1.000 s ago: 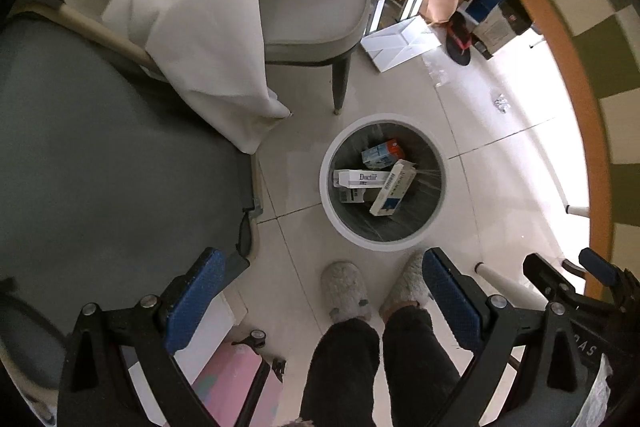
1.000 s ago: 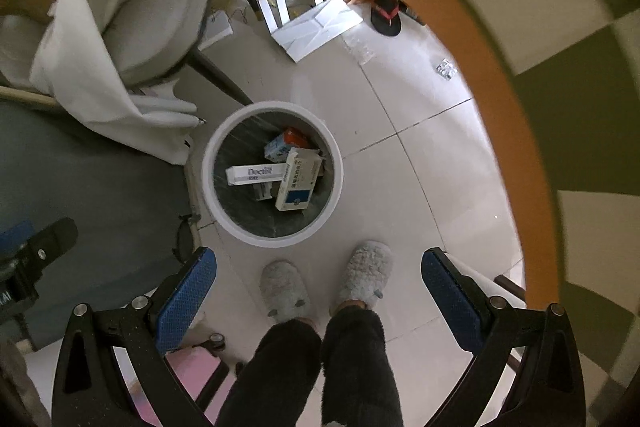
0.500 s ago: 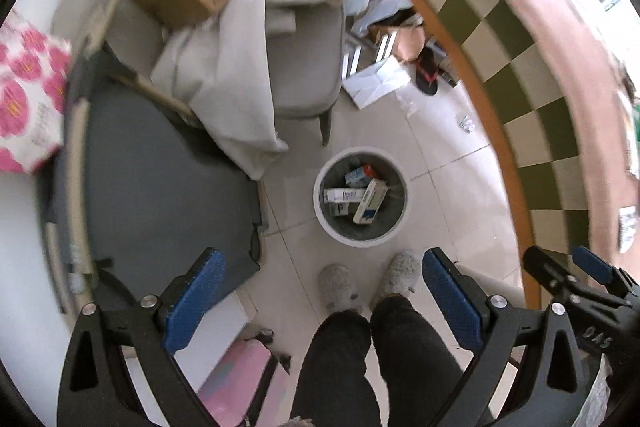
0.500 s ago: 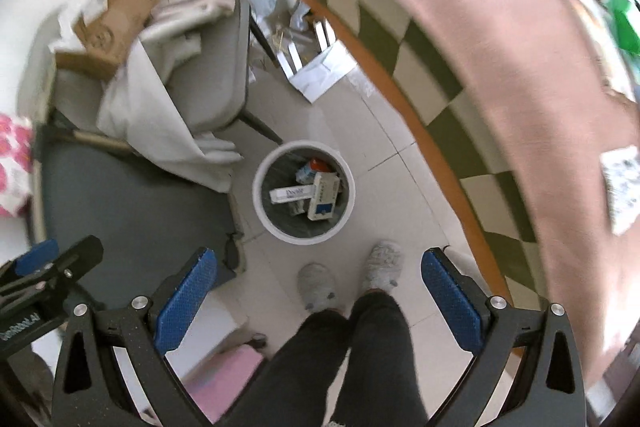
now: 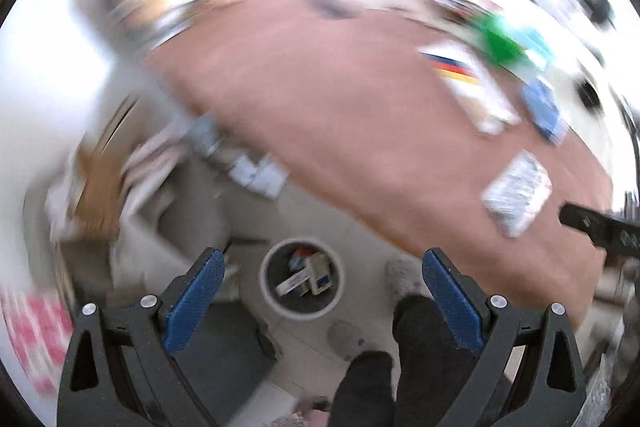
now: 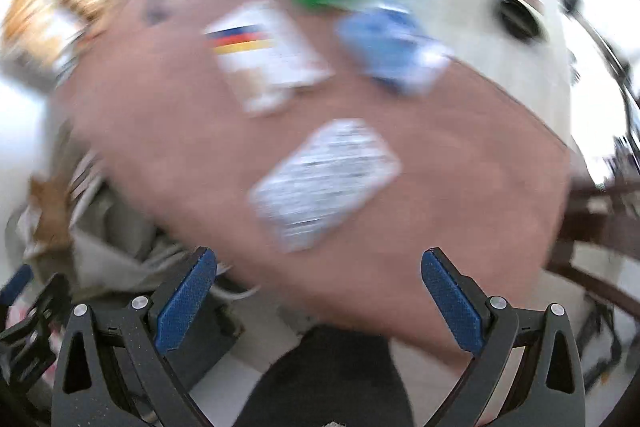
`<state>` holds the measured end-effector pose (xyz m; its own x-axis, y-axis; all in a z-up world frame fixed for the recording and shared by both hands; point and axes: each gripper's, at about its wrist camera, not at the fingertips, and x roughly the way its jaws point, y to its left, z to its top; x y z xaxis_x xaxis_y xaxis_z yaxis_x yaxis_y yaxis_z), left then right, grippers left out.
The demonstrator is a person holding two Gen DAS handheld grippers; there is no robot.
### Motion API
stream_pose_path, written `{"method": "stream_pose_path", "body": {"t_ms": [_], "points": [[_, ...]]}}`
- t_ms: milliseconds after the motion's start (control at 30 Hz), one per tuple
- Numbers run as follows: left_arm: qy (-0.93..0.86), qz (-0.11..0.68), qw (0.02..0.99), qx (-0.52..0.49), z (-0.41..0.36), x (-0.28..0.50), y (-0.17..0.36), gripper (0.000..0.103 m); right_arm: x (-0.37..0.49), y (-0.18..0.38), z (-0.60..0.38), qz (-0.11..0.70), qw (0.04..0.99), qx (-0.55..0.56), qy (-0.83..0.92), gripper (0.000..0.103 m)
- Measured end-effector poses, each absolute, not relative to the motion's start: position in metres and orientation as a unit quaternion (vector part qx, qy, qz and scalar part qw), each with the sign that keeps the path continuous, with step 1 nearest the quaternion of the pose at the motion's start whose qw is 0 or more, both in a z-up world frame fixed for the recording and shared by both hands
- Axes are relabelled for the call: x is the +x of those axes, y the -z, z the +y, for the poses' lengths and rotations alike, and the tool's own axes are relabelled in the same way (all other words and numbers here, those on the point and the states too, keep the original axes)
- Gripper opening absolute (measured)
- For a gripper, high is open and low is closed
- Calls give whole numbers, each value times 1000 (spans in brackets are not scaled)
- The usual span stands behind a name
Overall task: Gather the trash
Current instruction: 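Move both tools back over the table toward the remaining items, then grasp the silver blister pack with the left tool while the right grasps the clear plastic bag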
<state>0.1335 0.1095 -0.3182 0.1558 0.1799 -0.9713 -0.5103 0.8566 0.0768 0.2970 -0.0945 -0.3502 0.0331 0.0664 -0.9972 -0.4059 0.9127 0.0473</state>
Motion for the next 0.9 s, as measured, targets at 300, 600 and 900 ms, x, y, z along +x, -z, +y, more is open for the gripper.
{"method": "stream_pose_path", "body": {"t_ms": [300,600,900], "points": [[-16,710,704,-34,8,297,407,101,399,396,-223,719,689,-67,-65,103],[32,745,667,-18,-13,325,454,84,452,401,-275,730,681,-46,-42,103],[-164,703,658,-214,71,277,441,61,485,398,-198,712,683,-74,-148,103]]}}
